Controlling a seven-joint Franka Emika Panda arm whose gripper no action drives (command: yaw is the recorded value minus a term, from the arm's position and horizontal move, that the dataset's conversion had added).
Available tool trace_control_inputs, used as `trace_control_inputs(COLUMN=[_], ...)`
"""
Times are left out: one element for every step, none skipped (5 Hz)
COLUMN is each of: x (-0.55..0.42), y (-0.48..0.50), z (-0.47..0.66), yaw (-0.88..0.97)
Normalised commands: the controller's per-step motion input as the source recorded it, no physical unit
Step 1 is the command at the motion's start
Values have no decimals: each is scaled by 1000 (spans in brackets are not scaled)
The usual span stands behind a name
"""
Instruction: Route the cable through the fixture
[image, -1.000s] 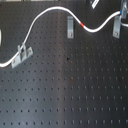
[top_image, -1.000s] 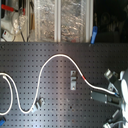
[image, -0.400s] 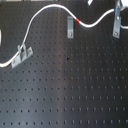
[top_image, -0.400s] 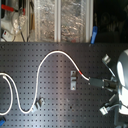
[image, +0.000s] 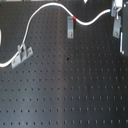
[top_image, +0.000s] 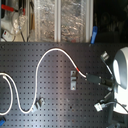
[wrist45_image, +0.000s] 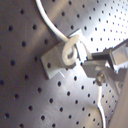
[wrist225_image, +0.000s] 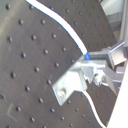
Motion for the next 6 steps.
trace_control_inputs(x=[-166, -614, -386, -6, -893, -734], y=[-29, -526, -93, -19, -79, 263], z=[3, 28, 13, 1, 8, 8], yaw=[169, 291, 317, 0, 66, 0])
